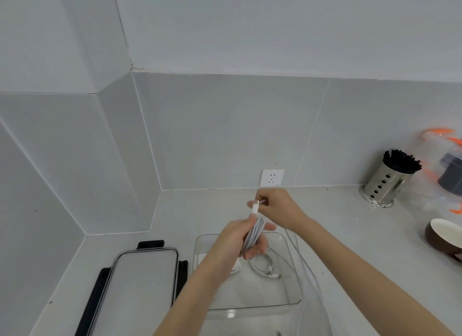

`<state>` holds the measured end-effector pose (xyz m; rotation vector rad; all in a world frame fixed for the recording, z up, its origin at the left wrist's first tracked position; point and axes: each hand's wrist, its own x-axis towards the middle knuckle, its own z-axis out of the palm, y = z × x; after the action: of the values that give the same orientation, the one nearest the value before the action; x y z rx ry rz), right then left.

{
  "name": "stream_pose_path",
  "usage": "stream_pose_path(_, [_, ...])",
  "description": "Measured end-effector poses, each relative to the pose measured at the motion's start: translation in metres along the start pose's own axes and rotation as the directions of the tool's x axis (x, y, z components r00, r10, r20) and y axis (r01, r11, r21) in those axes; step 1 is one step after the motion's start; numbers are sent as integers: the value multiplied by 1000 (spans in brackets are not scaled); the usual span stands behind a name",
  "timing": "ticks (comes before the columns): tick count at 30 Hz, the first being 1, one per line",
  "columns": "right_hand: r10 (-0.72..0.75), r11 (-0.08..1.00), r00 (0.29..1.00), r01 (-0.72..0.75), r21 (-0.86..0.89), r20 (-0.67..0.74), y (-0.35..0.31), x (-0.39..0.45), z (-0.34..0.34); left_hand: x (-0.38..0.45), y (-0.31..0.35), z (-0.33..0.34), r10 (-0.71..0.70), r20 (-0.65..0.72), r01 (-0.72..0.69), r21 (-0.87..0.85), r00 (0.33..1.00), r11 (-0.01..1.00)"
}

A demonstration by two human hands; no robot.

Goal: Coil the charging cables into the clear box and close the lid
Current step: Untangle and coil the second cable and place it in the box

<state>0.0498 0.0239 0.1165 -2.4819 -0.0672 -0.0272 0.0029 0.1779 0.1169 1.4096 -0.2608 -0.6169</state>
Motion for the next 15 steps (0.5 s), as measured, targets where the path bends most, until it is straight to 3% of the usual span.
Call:
stream_pose_path(3, [-34, 997, 998, 30, -64, -61, -12, 4, -14, 6, -14, 0, -87, -104, 94, 63, 991, 994])
stream_pose_path(9, [-90, 995, 993, 86, -48, -75, -33, -15, -11, 31, -20, -17, -90, -331, 74, -61, 939, 995])
stream_pose_path(12, [-144, 990, 989, 144, -7, -11, -45, -31, 1, 42, -10, -24, -95, -347, -3, -271, 933, 963])
stream_pose_path(15, [-169, 985, 985, 168, 28, 30, -46, -44, 19, 47, 2, -30, -106, -272, -38, -474, 957, 880])
